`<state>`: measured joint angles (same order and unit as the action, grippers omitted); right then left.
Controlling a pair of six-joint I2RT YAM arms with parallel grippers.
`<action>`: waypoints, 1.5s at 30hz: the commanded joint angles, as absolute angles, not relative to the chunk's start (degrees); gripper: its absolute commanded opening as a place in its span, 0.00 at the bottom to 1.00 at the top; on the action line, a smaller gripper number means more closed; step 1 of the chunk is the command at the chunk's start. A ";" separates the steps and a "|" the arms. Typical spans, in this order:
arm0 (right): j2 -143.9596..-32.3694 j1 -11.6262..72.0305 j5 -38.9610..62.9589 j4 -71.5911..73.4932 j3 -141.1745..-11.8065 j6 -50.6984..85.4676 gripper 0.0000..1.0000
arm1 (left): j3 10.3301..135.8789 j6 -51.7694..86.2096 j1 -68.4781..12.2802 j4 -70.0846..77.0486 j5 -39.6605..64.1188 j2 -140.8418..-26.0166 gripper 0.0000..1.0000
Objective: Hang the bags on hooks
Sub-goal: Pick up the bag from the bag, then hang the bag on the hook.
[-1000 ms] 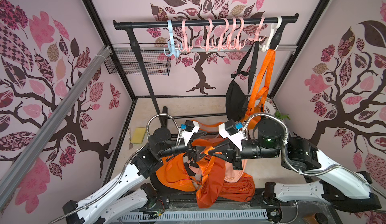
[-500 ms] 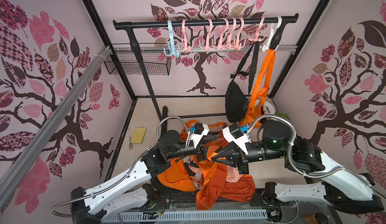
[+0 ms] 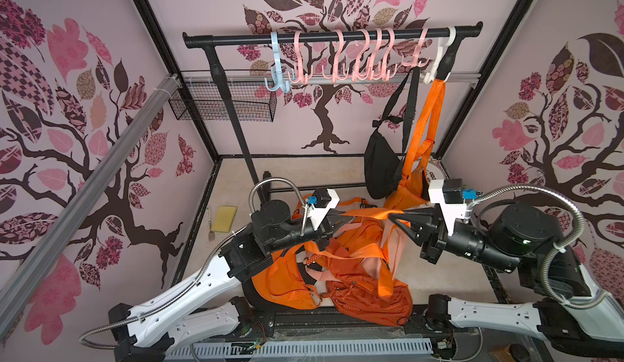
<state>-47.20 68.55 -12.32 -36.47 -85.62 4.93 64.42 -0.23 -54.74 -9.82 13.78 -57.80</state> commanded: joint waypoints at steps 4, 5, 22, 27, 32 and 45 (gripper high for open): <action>-51.49 68.75 -31.38 -25.00 -88.71 -6.83 0.00 | 76.62 -6.80 -54.23 -24.30 8.06 -62.69 0.00; -52.54 68.73 -31.62 -23.74 -89.85 -7.37 0.00 | 78.31 -7.22 -54.23 -24.81 8.04 -63.72 0.00; -81.14 29.71 0.45 -25.77 -133.19 4.68 0.00 | 125.79 0.54 -47.27 -27.40 -0.71 -90.60 0.00; -92.19 24.80 5.41 -25.97 -149.27 9.04 0.00 | 140.41 0.04 -46.04 -29.15 -1.34 -100.54 0.00; -96.78 14.25 17.61 -19.94 -151.25 21.73 0.00 | 153.56 0.53 -44.28 -30.23 -1.95 -110.70 0.00; -104.55 7.80 29.63 -10.71 -153.80 33.37 0.00 | 156.27 3.93 -40.29 -27.31 1.50 -117.09 0.00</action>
